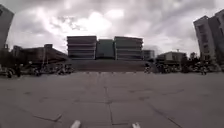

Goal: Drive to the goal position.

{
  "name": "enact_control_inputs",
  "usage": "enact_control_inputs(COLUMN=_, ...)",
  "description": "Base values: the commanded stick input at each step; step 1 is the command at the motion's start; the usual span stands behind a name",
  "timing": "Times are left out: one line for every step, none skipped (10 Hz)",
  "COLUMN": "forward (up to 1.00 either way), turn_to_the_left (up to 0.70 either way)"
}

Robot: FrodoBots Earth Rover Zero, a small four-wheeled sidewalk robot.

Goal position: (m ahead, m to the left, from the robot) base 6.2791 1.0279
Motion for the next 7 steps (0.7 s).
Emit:
enact_control_inputs(forward=0.69, turn_to_the_left=0.0)
enact_control_inputs(forward=0.69, turn_to_the_left=0.0)
enact_control_inputs(forward=0.69, turn_to_the_left=0.0)
enact_control_inputs(forward=0.69, turn_to_the_left=0.0)
enact_control_inputs(forward=0.69, turn_to_the_left=0.0)
enact_control_inputs(forward=0.68, turn_to_the_left=0.0)
enact_control_inputs(forward=0.65, turn_to_the_left=0.0)
